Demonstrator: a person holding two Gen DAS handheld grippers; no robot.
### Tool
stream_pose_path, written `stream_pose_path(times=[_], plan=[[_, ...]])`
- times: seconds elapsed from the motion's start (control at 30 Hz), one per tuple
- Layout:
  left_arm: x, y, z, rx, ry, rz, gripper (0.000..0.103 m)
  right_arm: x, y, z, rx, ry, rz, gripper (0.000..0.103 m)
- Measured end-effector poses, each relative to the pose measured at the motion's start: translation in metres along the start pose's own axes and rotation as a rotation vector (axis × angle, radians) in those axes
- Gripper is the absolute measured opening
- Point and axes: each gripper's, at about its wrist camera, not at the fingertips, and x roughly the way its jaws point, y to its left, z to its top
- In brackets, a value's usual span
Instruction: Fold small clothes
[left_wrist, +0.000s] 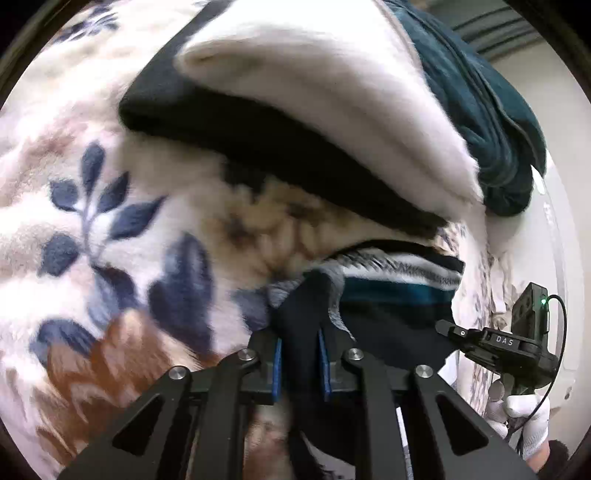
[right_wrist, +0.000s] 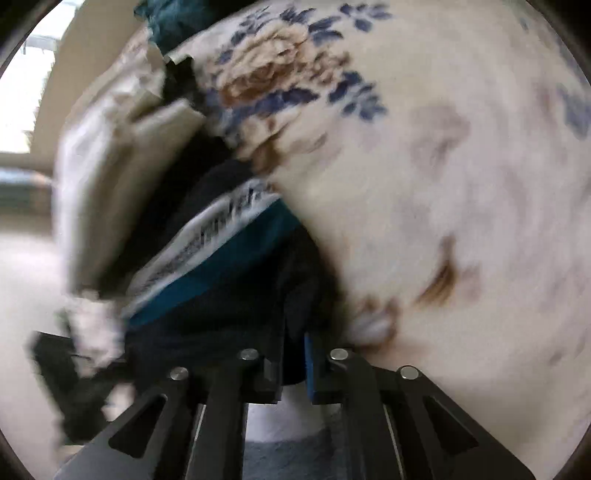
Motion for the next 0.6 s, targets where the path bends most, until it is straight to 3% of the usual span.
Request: stream_pose_path(times=[0.1, 0.27, 0.3, 0.33, 0.4, 0.47, 0.53, 0.57, 0.6], plan=[[-0.017, -0.006, -0.006, 0.015, 0.026, 0.011, 0.028, -0.005, 0.007, -0.001, -0.019, 0.014, -0.025, 0.010], [-0.062, -0.004, -0.046, -0.086, 0.000, -0.048, 0.029, -0.037, 0.010, -0.030, -0.012, -0.012, -0.005, 0.034], [-0.065, -0.006, -0.057, -0.118, 0.008, -0.065, 0.034, -0.040, 0.008, -0.036, -0.010, -0.006, 0.001, 0.035], [-0.064, -0.007, -0.063, -0.137, 0.013, -0.091, 0.054, -0.041, 0.006, -0.045, 0.002, 0.007, 0.002, 0.035], [-0.049, -0.009, -0.077, -0.187, 0.049, -0.148, 0.070, -0.038, 0.000, -0.058, 0.021, 0.032, 0.002, 0.035], [-0.021, -0.009, -0.088, -0.253, 0.096, -0.223, 0.070, -0.031, -0.004, -0.068, 0.037, 0.052, 0.001, 0.035], [-0.004, -0.012, -0.096, -0.277, 0.078, -0.306, 0.064, -0.023, -0.006, -0.073, 0.062, 0.067, 0.005, 0.035], [-0.002, -0.016, -0.098, -0.269, 0.054, -0.327, 0.059, -0.021, -0.009, -0.078, 0.076, 0.065, 0.010, 0.035], [-0.003, -0.020, -0.099, -0.261, 0.039, -0.398, 0.045, -0.020, -0.011, -0.079, 0.089, 0.062, 0.011, 0.035]])
